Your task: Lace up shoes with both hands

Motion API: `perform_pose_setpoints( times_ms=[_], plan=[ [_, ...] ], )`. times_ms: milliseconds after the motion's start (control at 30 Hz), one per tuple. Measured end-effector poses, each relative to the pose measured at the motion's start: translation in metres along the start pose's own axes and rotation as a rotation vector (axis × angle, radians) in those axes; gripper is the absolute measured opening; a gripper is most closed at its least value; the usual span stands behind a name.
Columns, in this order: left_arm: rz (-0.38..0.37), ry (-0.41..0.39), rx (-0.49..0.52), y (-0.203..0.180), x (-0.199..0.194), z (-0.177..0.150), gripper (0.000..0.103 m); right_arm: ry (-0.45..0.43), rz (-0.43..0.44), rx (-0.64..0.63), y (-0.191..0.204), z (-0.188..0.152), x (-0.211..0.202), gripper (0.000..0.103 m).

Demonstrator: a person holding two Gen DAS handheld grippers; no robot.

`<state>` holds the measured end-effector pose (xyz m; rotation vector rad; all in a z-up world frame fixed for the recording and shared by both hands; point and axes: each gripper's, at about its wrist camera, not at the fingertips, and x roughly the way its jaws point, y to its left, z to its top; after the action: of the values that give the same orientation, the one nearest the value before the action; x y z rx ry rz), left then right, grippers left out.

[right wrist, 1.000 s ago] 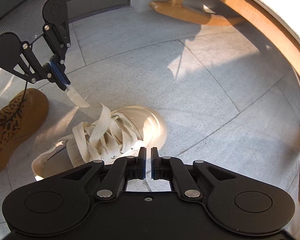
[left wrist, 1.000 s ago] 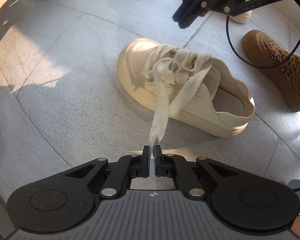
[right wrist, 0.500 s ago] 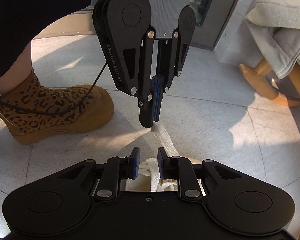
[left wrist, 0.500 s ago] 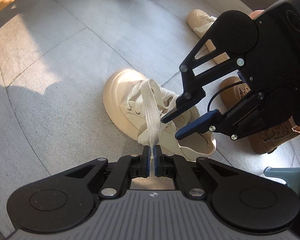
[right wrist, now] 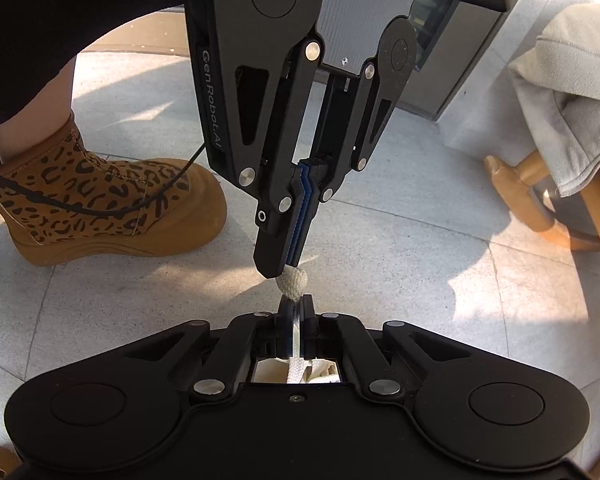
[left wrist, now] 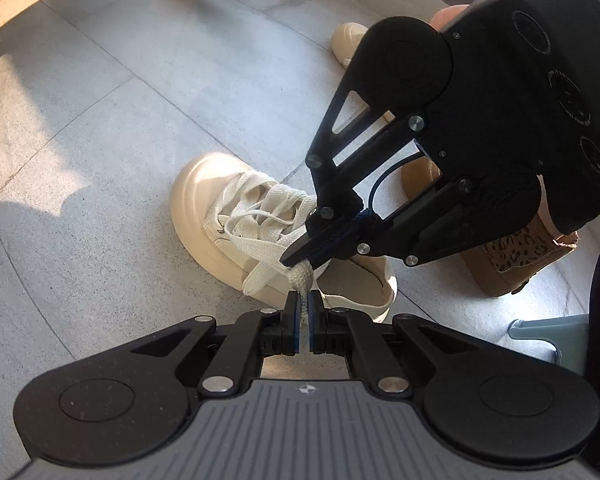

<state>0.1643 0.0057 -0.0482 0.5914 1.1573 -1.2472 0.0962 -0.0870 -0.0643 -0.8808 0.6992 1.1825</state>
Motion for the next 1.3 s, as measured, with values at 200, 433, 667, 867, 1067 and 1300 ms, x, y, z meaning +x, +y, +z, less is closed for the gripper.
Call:
perform_pose_setpoints(
  times_ms=[200,433,667,867,1067,1300],
  plan=[
    [0.104,0.049,0.354,-0.026,0.003,-0.006,0.013,0.012,0.017,0.013,-0.003,-0.007,-0.001,0.0],
    [0.245,0.055,0.884,-0.054,0.007,-0.022,0.013,0.025,0.052,0.001,-0.005,-0.013,-0.002,0.0],
    [0.232,0.053,1.348,-0.077,0.015,-0.044,0.022,0.051,0.163,0.065,-0.026,-0.02,0.003,0.0],
    [0.172,0.034,1.469,-0.083,0.017,-0.044,0.03,0.049,0.236,0.103,-0.036,-0.024,0.006,0.0],
    [0.141,0.031,1.534,-0.085,0.023,-0.043,0.03,0.032,0.264,0.107,-0.039,-0.024,0.005,0.0],
    [0.127,0.04,1.575,-0.086,0.03,-0.045,0.028,0.032,0.281,0.105,-0.035,-0.026,0.003,0.0]
  ],
)
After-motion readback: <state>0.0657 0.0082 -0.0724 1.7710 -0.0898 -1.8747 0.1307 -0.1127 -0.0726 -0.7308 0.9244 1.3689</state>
